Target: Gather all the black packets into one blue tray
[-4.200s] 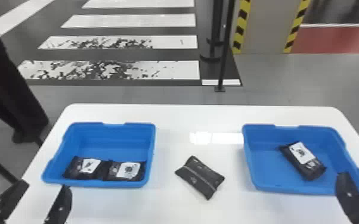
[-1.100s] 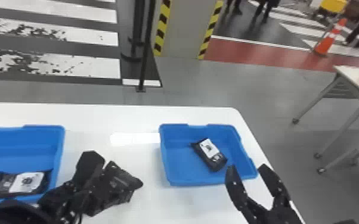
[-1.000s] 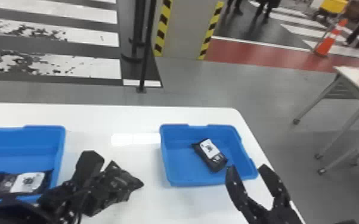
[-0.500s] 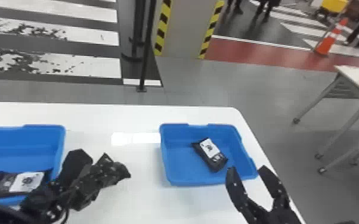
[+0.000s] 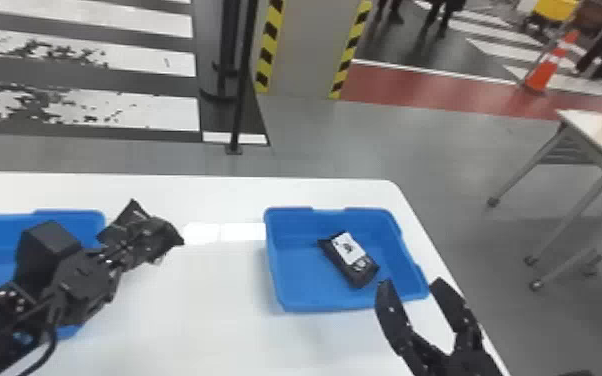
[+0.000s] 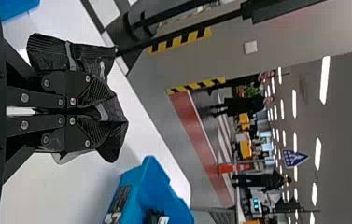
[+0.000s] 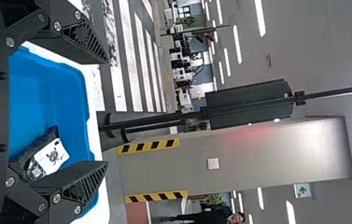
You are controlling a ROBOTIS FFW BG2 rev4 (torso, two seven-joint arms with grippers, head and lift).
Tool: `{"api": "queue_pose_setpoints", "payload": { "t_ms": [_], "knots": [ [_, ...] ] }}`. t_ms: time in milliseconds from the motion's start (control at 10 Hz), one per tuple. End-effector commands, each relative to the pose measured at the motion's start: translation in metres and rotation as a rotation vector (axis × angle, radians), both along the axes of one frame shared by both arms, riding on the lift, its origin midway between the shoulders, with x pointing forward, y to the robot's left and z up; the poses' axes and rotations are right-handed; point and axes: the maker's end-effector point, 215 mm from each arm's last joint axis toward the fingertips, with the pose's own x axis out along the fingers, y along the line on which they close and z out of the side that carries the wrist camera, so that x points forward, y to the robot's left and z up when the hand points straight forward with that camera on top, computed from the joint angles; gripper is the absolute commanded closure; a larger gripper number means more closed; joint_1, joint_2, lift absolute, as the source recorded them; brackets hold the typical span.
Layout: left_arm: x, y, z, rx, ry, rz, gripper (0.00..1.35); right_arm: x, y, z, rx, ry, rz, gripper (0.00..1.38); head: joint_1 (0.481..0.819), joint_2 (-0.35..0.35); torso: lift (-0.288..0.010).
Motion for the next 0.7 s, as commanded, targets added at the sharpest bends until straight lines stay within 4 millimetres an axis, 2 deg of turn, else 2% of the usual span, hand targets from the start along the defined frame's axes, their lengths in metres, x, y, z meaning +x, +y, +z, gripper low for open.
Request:
{"api": "queue_pose_setpoints", "payload": {
  "t_ms": [0,100,300,400,500,600],
  "knots": [
    [-0.004,0.06,0.014,0.021,-0.033,0.098,1.21,-0.001,0.0,0.0,0.005,0.0,-0.001,0.27,0.695,-0.28,-0.11],
    [-0.008,0.094,0.012,0.035,-0.03,0.152,1.21,0.0,0.001,0.0,0.007,0.0,0.0,0.27,0.695,-0.253,-0.11],
    [-0.011,0.142,0.006,0.079,-0.027,0.222,1.21,0.0,0.002,-0.003,0.01,0.007,0.002,0.27,0.695,-0.148,-0.11],
    [-0.012,0.163,0.004,0.109,-0.028,0.257,1.16,0.0,0.004,-0.004,0.012,0.012,0.004,0.27,0.695,-0.108,-0.11],
    [-0.011,0.185,0.007,0.137,-0.04,0.296,0.89,0.001,0.004,-0.003,0.014,0.009,0.005,0.27,0.695,-0.076,-0.11],
    [-0.015,0.205,0.007,0.157,-0.048,0.337,0.32,0.001,0.006,-0.006,0.017,0.016,0.009,0.27,0.695,-0.057,-0.11]
  ]
}}
